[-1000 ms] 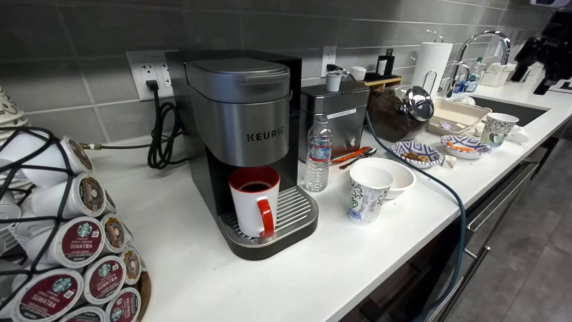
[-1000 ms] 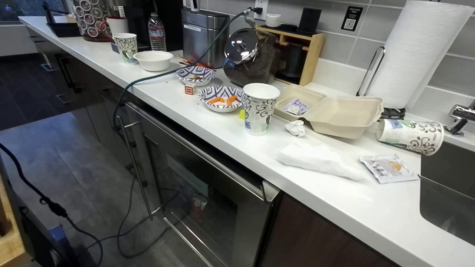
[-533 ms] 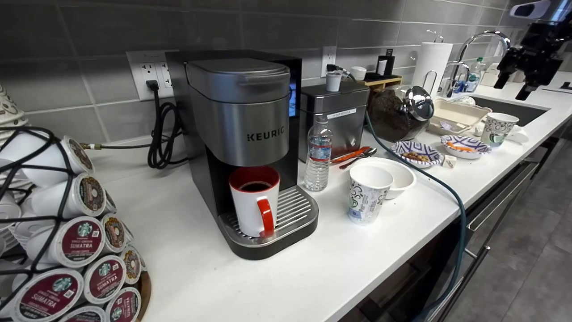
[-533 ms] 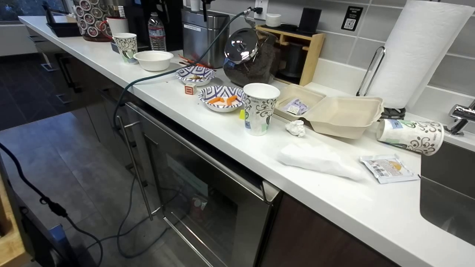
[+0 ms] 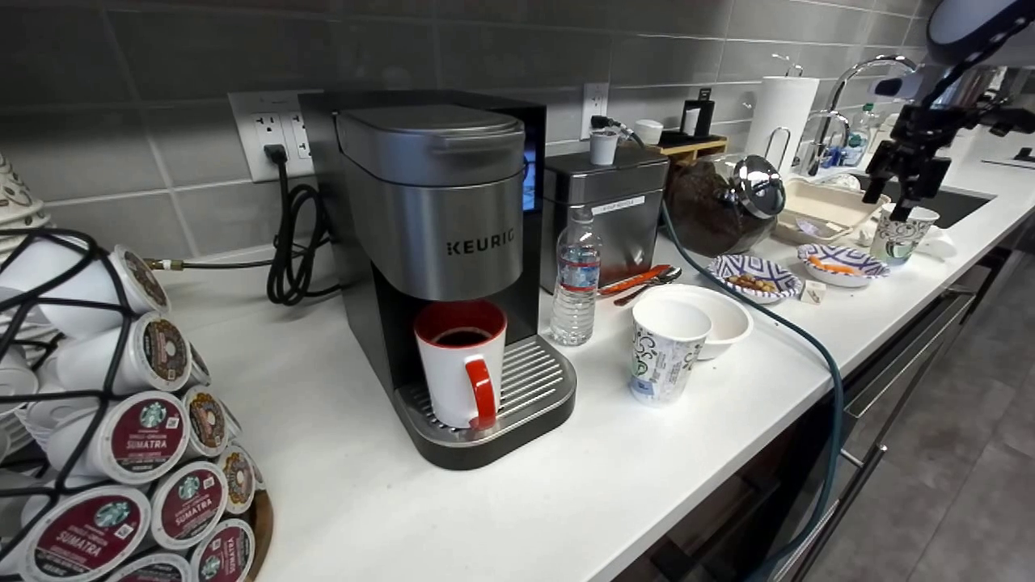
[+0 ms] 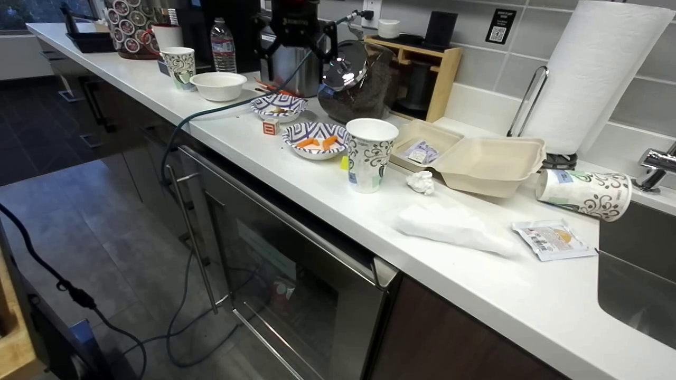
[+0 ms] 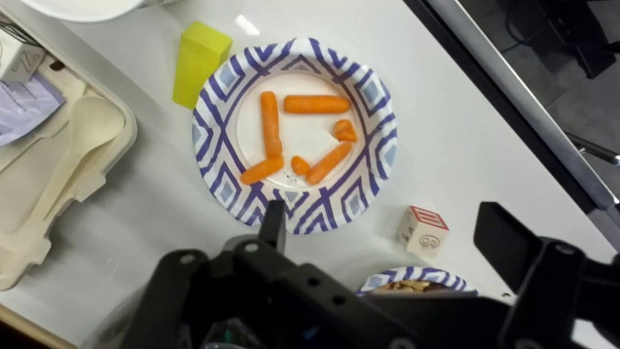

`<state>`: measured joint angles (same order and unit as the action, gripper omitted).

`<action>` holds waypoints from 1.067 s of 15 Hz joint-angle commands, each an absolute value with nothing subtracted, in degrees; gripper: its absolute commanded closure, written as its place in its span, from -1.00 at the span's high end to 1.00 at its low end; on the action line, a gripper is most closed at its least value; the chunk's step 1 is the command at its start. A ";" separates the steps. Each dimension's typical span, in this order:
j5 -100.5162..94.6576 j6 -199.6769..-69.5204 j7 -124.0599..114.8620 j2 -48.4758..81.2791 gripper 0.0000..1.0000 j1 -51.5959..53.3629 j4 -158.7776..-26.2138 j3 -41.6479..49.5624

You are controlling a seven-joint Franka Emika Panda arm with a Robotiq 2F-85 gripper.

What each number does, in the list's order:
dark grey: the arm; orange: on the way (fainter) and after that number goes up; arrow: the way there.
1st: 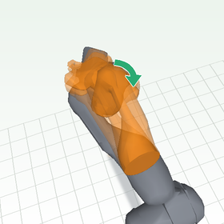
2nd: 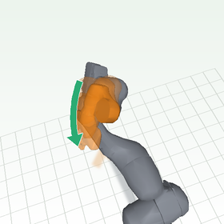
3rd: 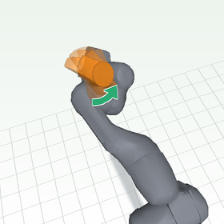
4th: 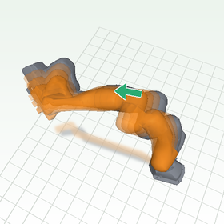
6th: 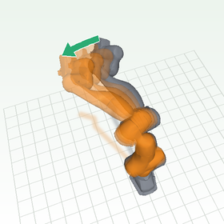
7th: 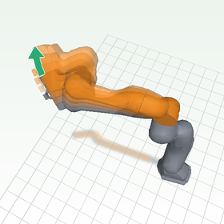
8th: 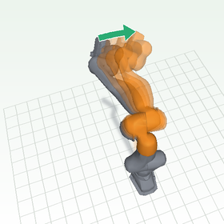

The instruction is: Put one orange object in the white bowl on the left.

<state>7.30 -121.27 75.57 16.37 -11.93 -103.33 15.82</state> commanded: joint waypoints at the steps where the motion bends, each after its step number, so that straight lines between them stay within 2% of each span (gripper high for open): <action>1: 6.38 -119.99 73.42 24.71 1.00 -15.82 -95.42 12.67; 7: 6.38 -118.80 71.49 32.62 0.95 -19.49 -88.82 9.21; 9: 6.10 -119.02 70.67 34.70 0.81 -20.27 -87.32 8.75; 10: 6.00 -119.05 70.28 35.57 0.54 -20.60 -86.60 8.54; 11: 5.95 -118.96 70.01 36.22 0.55 -20.92 -86.05 8.32; 15: 5.83 -118.65 69.14 38.44 -0.14 -21.81 -84.18 7.53; 16: 5.81 -118.66 69.08 38.73 -0.38 -21.89 -84.11 7.33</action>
